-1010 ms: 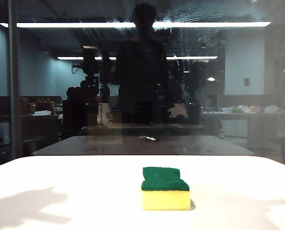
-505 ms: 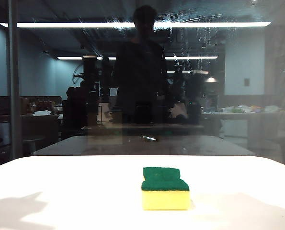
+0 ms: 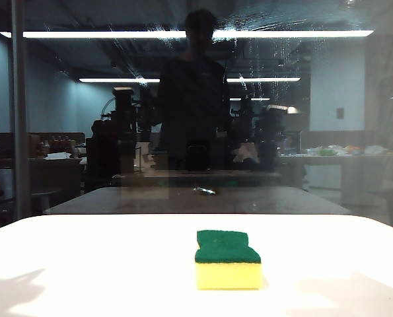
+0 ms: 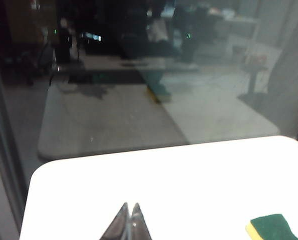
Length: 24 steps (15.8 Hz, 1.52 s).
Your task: Reach upward to find where there is water on the glass, pick up the sponge from the table, dry the water, and finally place the sponge back on the table.
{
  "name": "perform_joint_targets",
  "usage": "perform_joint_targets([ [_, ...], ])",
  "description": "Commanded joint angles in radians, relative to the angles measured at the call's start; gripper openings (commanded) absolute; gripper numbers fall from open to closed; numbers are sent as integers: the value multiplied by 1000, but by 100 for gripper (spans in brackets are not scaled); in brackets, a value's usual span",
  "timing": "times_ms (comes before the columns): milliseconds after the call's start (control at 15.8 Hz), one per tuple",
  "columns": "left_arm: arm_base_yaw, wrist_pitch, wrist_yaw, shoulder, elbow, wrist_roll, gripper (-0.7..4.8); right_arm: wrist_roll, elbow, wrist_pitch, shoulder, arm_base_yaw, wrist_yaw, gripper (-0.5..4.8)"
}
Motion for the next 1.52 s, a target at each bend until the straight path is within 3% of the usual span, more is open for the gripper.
perform_joint_targets([
  [63,1,51,-3,-53,-35,-19,-5,3,0,-26,-36,1,9,-9],
  [505,-1,84,-3,-130,-140,-26,-5,1,-1,-83,-48,1,9,-9],
  [758,0,204,-90,-130,-225,-25,-5,-13,-47,-35,-49,1,27,-9],
  [1010,0,281,-105,-130,-301,-24,-5,-31,-95,36,-52,1,29,-8],
  [1515,0,281,-137,-130,-301,-18,-5,-68,-98,69,-52,1,46,-8],
])
